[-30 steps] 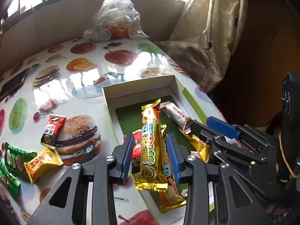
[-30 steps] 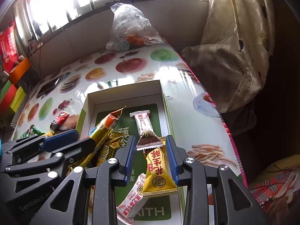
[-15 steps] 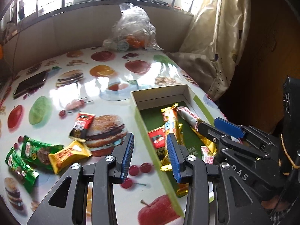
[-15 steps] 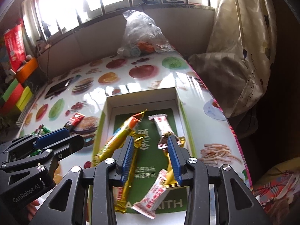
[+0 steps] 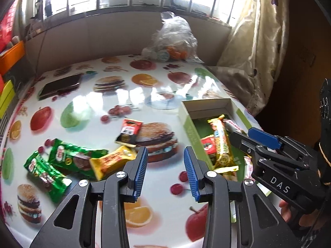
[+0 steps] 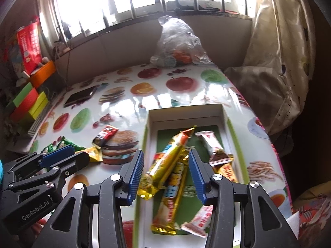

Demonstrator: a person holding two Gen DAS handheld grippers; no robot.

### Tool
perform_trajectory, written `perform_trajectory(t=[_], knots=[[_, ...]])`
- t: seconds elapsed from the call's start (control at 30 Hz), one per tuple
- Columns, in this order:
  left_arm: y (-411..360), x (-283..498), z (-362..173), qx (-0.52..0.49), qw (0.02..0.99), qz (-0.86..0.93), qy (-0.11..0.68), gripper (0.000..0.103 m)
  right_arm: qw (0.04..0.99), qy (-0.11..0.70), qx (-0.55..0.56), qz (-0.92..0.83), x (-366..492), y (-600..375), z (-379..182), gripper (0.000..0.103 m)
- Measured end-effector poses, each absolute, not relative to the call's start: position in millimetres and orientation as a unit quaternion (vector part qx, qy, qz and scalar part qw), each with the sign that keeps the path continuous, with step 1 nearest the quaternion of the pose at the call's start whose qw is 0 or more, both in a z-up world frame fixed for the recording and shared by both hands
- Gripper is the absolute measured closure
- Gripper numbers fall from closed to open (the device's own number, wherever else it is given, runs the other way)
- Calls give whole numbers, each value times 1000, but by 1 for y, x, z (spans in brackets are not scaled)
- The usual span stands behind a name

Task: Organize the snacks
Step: 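Withdraw both grippers from the box toward the remaining snacks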

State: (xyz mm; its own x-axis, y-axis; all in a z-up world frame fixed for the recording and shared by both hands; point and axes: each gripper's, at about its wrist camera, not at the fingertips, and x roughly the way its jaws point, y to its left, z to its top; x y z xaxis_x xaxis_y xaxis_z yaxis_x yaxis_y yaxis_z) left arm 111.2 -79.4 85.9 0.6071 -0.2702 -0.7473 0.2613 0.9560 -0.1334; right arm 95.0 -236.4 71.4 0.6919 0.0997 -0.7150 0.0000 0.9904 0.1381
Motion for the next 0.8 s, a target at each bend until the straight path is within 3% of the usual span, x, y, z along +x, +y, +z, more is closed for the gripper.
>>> perform_trajectory(t=[0.8], knots=[[56, 99, 60, -70, 903, -25, 424, 65, 905, 411, 32, 104, 116, -141, 54, 55]])
